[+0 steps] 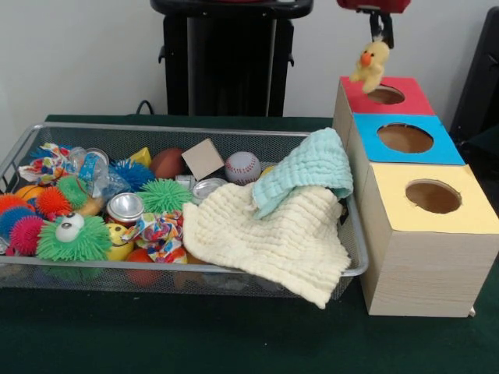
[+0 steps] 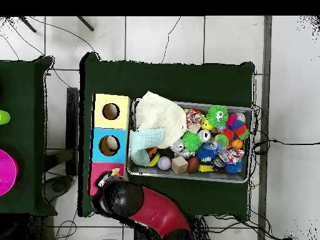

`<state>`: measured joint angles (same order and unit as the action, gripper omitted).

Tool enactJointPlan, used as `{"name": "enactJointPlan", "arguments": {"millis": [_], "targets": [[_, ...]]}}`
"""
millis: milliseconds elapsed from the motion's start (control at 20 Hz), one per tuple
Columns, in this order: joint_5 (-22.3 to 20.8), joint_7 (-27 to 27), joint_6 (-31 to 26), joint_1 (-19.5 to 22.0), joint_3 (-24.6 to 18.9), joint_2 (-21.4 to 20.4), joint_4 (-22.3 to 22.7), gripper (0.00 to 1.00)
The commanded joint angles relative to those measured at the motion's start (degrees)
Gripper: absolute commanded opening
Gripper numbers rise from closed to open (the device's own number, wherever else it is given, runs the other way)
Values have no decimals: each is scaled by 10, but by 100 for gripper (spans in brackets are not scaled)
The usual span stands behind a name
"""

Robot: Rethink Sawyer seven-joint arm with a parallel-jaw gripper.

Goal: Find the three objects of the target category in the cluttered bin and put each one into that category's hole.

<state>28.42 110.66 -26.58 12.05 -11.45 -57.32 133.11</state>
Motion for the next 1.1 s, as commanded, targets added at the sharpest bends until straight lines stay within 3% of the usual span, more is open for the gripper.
{"name": "enactJointPlan", "arguments": {"millis": [50,600,1100], "targets": [[18,49,99,28,-70,63,-38,0],[23,83,132,51,-133,77,-25,0],[61,126,42,26,-126,16,11,0]]}}
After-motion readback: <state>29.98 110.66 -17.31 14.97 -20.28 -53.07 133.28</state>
